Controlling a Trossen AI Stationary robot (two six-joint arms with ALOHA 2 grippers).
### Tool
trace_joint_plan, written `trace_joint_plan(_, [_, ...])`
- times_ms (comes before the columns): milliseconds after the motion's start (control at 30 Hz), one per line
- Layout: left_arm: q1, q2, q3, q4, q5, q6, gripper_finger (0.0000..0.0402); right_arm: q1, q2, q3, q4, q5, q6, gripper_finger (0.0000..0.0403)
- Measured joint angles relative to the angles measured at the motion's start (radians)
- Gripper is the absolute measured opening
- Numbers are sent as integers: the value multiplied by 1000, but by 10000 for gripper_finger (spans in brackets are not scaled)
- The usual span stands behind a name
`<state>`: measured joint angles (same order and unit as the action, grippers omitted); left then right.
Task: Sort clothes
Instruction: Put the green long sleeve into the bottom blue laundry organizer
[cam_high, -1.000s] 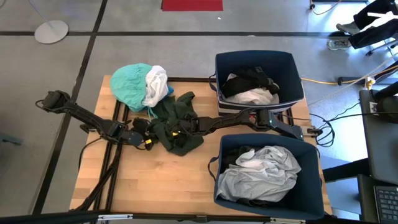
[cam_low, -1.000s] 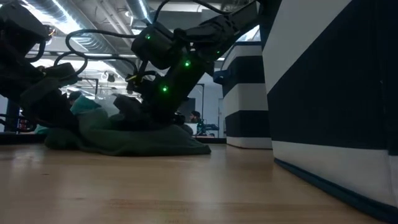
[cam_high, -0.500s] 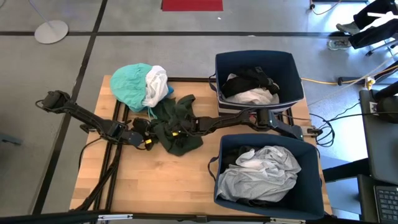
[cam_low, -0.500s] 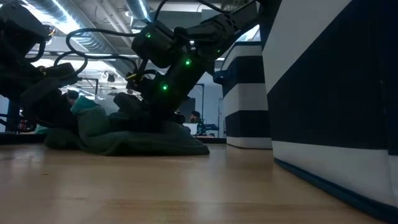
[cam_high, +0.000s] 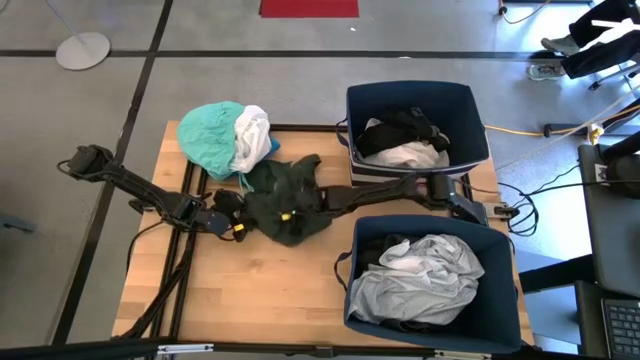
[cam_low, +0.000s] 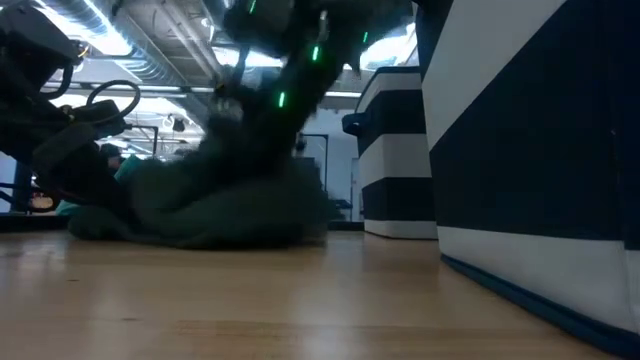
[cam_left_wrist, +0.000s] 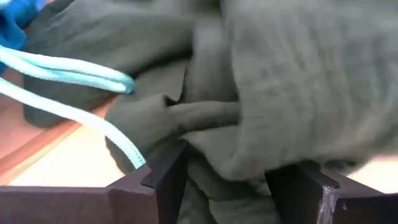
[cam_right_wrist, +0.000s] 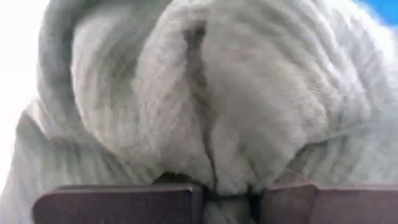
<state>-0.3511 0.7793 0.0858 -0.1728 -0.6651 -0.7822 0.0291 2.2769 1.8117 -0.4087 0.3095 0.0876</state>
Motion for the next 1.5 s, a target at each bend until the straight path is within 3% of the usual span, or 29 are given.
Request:
trace_joint_plan(133, [0,0,0,6,0,3,193,-4,-95,4,-32,105,-40,43])
trace_joint_plan(433, [-1,-1,0,17,-3,4,193,-2,-262,74,-121,230,-142,43])
trace_joint_plan(1000, [-1,-1,0,36,2,24,193,-2,-321,480,-468,398,-225,43])
trace_joint_plan(1200, [-1,-1,0,33,1,24,193,51,-365,528,-547,448,-220,48])
trace_joint_plan(1500, [-1,-1,0,32,0,30,193,217,-495,533,-673,558,-36,46])
